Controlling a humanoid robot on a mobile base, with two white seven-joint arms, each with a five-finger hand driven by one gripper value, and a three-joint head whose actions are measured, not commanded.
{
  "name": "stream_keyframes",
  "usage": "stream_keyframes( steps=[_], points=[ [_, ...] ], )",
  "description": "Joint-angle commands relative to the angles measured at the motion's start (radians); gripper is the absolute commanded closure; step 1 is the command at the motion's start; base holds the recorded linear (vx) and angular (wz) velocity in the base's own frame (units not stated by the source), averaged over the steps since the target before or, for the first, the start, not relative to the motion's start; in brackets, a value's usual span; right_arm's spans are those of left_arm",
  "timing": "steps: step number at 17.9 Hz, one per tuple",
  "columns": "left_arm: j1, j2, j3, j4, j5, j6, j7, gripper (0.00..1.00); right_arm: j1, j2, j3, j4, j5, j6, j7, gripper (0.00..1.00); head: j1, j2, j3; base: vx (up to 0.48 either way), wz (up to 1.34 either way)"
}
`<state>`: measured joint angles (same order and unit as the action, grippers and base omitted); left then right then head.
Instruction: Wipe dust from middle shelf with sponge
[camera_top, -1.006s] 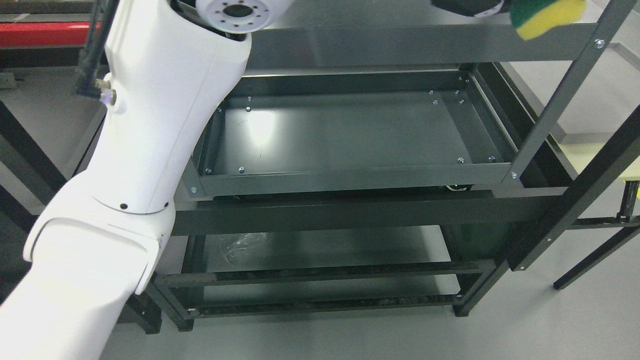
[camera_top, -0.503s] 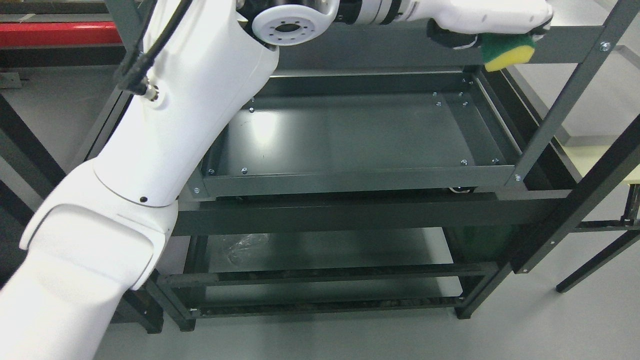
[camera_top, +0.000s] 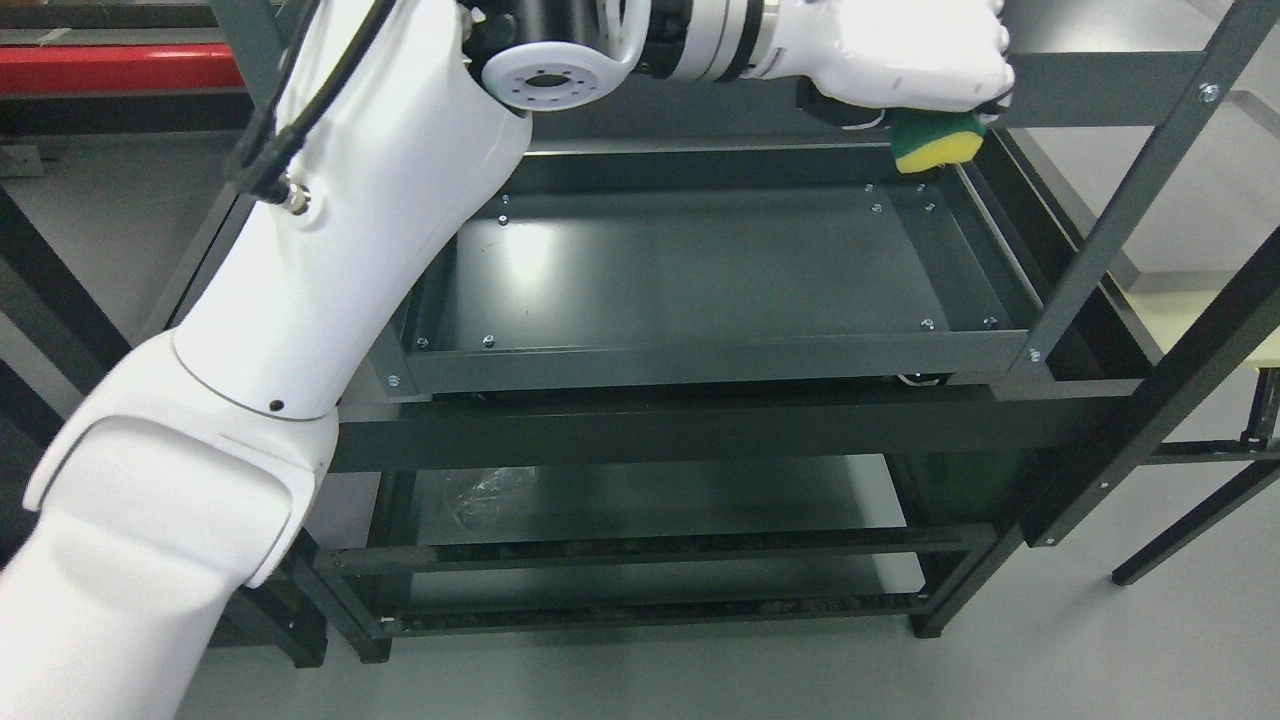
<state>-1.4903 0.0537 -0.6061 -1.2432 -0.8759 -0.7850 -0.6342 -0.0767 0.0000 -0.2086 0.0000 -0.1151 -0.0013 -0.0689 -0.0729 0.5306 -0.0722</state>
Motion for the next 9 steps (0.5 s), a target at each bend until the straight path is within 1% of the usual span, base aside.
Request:
stream_keyframes(
  steps=[1,3,5,9],
  points=[
    [0.085,0.188,0.112,-0.099,0.009,0.000,-0.010,0.98,0.000,-0.017,0.000,-0.017,0.000,0.072,-0.005,0.00,0.0000,0.000,0.000,0.000,0.00],
    [0.116,0.236,0.144,-0.131,0.031,0.000,-0.018,0.98,0.000,-0.017,0.000,-0.017,0.000,0.072,-0.003,0.00,0.0000,0.000,0.000,0.000,0.00],
    [0.139,0.300,0.195,-0.154,0.063,0.000,-0.041,0.98,0.000,-0.017,0.000,-0.017,0.000,0.072,-0.003,0.00,0.0000,0.000,0.000,0.000,0.00],
    [0.171,0.417,0.296,-0.162,0.119,0.000,-0.067,0.98,0.000,-0.017,0.000,-0.017,0.000,0.072,-0.003,0.00,0.0000,0.000,0.000,0.000,0.00]
  ],
)
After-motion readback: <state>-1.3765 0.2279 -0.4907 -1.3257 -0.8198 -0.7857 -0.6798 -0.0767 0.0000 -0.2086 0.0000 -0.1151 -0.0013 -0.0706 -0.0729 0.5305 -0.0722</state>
